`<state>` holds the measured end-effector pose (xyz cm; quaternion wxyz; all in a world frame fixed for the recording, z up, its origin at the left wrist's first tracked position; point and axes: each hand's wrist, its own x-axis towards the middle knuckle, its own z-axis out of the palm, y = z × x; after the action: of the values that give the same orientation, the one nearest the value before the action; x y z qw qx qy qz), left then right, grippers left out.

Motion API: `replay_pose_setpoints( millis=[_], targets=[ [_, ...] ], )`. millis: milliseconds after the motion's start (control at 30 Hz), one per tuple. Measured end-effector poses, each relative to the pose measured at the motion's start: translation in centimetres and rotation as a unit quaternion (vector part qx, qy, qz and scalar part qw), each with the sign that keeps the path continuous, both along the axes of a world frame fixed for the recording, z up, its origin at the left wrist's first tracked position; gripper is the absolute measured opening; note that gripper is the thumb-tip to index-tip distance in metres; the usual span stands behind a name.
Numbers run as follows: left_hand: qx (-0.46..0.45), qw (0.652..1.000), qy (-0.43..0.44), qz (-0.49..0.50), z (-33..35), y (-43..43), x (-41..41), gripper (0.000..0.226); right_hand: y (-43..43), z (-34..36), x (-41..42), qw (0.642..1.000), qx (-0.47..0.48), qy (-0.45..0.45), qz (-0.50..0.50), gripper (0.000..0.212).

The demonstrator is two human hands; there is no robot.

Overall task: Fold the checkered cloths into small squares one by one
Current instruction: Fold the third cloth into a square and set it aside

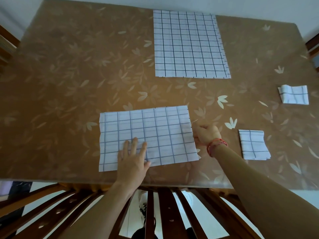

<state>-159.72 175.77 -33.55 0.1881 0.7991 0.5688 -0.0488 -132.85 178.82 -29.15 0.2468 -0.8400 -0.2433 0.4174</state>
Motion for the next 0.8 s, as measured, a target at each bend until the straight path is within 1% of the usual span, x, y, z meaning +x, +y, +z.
replay_pose_setpoints(
  millis=[200,333,400,467,600,733,800],
  targets=[
    [0.008,1.000,-0.005,0.002,-0.1,-0.1,-0.1,0.067,1.1,0.0,-0.9,0.996,-0.022,0.071,-0.038,0.034],
    [0.012,1.000,-0.005,0.002,-0.3,-0.1,-0.2,0.070,2.4,-0.8,-0.9,0.999,-0.020,0.039,0.010,0.040],
    [0.012,1.000,-0.007,0.004,-0.4,-0.1,-0.2,0.071,3.0,-1.0,-1.0,0.999,-0.014,0.015,0.039,0.037],
    [0.012,1.000,-0.009,0.005,-0.4,0.0,-0.3,0.071,3.5,-1.2,-0.9,0.998,-0.007,-0.007,0.055,0.029],
    [0.005,1.000,-0.019,0.003,-0.2,0.1,-0.4,0.071,4.0,-1.2,-0.6,0.998,-0.009,-0.008,0.058,0.011],
    [0.032,0.999,-0.039,-0.013,-0.1,0.8,-0.6,0.069,3.2,-1.1,0.2,1.000,0.019,0.018,0.011,0.006],
    [0.043,0.997,-0.060,-0.017,0.0,1.6,-0.7,0.068,2.5,-0.5,0.6,0.998,0.044,0.032,-0.032,0.009]
  ],
)
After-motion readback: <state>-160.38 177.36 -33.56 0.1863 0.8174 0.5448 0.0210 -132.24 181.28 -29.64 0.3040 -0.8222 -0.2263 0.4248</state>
